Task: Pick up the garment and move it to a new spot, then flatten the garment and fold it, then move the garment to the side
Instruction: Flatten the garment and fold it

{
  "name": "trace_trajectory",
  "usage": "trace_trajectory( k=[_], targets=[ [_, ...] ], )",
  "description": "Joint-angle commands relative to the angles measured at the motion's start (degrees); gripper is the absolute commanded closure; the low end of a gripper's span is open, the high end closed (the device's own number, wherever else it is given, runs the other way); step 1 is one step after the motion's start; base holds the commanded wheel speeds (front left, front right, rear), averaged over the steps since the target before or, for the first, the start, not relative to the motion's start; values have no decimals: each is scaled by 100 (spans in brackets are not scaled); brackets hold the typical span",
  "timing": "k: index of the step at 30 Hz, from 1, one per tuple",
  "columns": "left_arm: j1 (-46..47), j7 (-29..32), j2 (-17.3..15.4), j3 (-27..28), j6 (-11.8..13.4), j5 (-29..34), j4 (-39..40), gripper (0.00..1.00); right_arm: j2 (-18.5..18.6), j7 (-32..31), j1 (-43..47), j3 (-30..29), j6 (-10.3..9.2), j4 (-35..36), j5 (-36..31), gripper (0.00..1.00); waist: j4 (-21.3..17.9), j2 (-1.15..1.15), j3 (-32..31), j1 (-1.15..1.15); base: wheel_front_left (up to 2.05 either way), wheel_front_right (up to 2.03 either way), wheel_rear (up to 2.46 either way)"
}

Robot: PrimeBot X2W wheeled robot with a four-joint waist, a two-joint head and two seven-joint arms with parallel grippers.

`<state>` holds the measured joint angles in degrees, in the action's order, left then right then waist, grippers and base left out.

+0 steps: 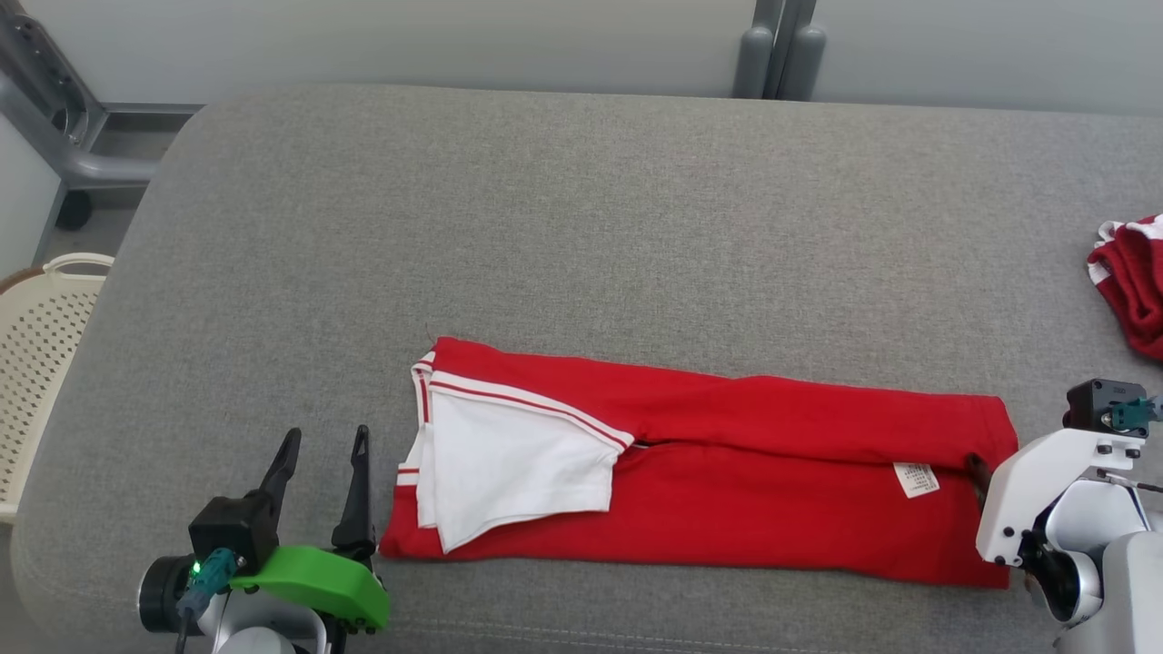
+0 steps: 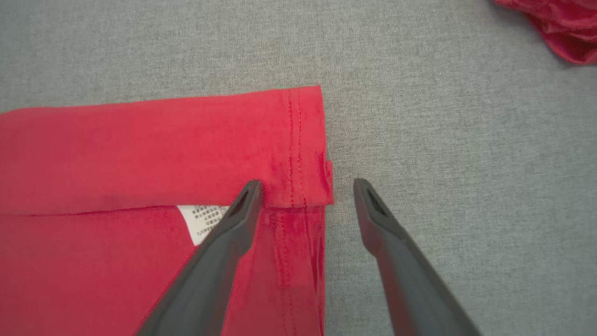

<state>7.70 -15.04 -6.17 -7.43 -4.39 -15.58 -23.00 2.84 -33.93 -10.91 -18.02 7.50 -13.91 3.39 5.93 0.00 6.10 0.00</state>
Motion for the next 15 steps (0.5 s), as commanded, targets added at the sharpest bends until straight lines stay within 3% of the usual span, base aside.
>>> trace_trajectory(
  k=[1,15],
  targets=[
    [102,-17,16,27,-27,21,-15,0,14,-2,54,-12,-3,-51,-4,0,7,0,16,0,0,0,0],
    [168,-17,56,82,-106,59,-70,0,11,181,-187,-83,-3,-673,86,0,110,0,191,0,0,0,0]
  ],
)
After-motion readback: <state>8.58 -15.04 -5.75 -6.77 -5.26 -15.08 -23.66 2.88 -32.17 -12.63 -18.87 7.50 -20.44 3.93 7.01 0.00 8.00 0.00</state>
